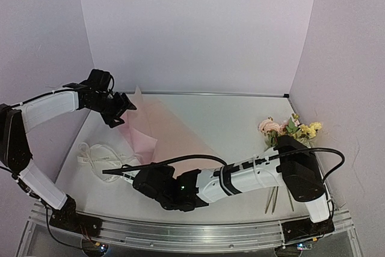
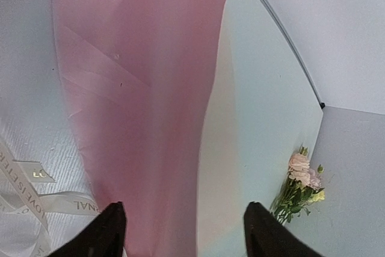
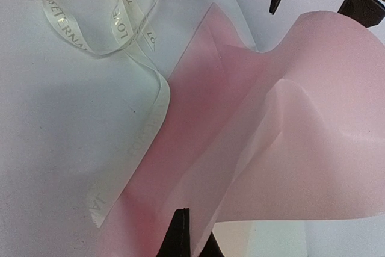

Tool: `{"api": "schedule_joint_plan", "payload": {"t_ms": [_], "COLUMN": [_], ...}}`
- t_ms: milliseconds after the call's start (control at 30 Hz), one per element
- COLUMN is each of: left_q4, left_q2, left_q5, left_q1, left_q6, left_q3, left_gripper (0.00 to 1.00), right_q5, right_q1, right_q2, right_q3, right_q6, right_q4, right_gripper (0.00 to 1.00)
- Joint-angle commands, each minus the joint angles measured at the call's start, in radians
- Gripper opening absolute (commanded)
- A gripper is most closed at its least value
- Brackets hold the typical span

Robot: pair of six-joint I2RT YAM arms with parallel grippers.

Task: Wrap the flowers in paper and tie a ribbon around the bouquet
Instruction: Pass from the right arm to the left

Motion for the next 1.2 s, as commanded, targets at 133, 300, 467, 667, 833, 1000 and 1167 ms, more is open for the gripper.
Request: {"api": "schedule_joint_plan", "payload": {"t_ms": [133, 300, 467, 667, 833, 1000, 1167], "left_q4": [-0.028, -0.006, -0.001, 0.015, 0.002, -0.006, -0.022], "left_q2": [0.009, 0.020, 0.027, 0.018, -0.005, -0.081, -0.178], "left_q5": [-0.071, -0.062, -0.053, -0.076, -0.116, -0.153, -0.199], "left_q1": [0.001, 0.001, 0.001, 0.002, 0.003, 0.003, 0.002], "left_q6": [0.058, 0.063, 0.068, 0.075, 0.106, 0.114, 0.107], "left_q3": [-0.026, -0.051, -0.050, -0.073, -0.087, -0.168, -0.236], "left_gripper": [0.33, 0.29, 0.28, 0.00, 0.00, 0.00, 0.00], "right_q5": [0.030, 0.031, 0.027, 0.006, -0.114, -0.318, -0.537], "right_q1": [0.012, 0.014, 0.015, 0.015, 0.011, -0.005, -0.105], "right_q2": [0.006, 0.011, 0.021, -0.011, -0.137, -0.333, -0.455], "right_q3": [0.025, 0.022, 0.024, 0.011, -0.002, -0.062, -0.121], "right_q6": [-0.006, -0.008, -0.011, 0.032, 0.196, 0.399, 0.689], "right_q4": [0.025, 0.029, 0.029, 0.028, -0.104, -0.211, -0.269], "right_gripper": [0.00, 0.00, 0.00, 0.30, 0.66, 0.85, 0.98]}}
